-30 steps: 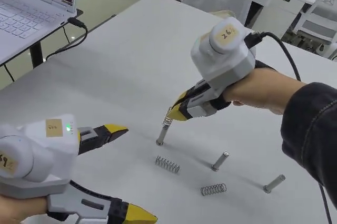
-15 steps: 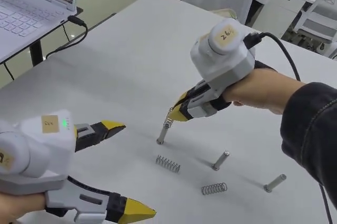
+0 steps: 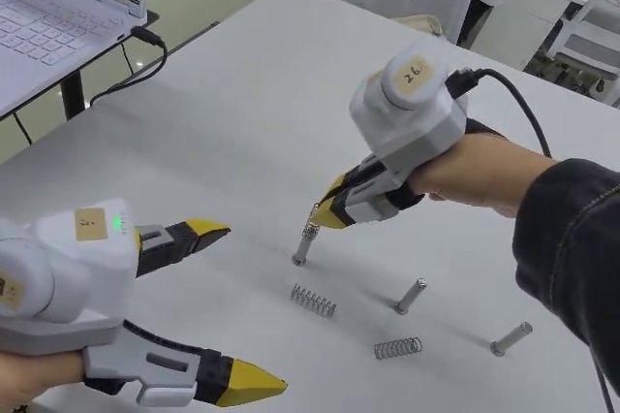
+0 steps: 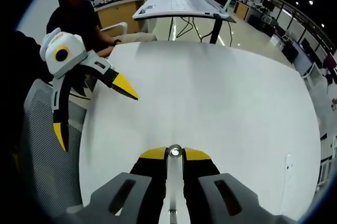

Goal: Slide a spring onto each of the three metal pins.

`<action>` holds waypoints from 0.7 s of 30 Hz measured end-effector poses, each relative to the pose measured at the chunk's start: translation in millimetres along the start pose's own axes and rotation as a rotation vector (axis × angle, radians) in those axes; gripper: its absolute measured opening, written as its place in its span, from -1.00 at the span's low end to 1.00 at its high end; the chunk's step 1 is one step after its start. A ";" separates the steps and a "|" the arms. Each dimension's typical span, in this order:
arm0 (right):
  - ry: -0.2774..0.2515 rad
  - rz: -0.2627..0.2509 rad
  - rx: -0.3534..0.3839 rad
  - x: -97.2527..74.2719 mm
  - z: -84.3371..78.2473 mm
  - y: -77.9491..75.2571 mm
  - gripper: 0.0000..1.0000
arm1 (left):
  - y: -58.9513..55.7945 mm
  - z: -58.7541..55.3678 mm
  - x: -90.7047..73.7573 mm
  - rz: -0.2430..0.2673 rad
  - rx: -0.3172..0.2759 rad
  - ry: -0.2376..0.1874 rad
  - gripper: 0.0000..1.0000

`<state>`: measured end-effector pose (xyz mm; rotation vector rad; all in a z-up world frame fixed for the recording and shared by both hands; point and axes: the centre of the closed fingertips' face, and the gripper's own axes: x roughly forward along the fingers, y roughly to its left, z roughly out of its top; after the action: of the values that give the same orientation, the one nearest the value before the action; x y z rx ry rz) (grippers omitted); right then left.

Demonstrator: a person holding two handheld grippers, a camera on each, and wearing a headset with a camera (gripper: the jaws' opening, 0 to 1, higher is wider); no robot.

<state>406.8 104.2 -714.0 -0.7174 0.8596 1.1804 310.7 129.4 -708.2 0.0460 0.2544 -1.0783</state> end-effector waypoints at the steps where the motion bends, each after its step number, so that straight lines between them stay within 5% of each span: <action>1: 0.000 0.001 0.001 0.7 -0.5 0.3 -0.85 | 0.2 0.1 0.0 0.001 0.000 -0.001 0.91; 21: -0.012 0.001 0.019 21.8 -13.8 1.3 -0.85 | 1.8 -2.9 -0.8 0.006 -0.005 0.007 0.89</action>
<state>406.1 103.2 -739.8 -0.6943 0.8601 1.1749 311.4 131.4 -710.9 0.0458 0.2630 -1.0721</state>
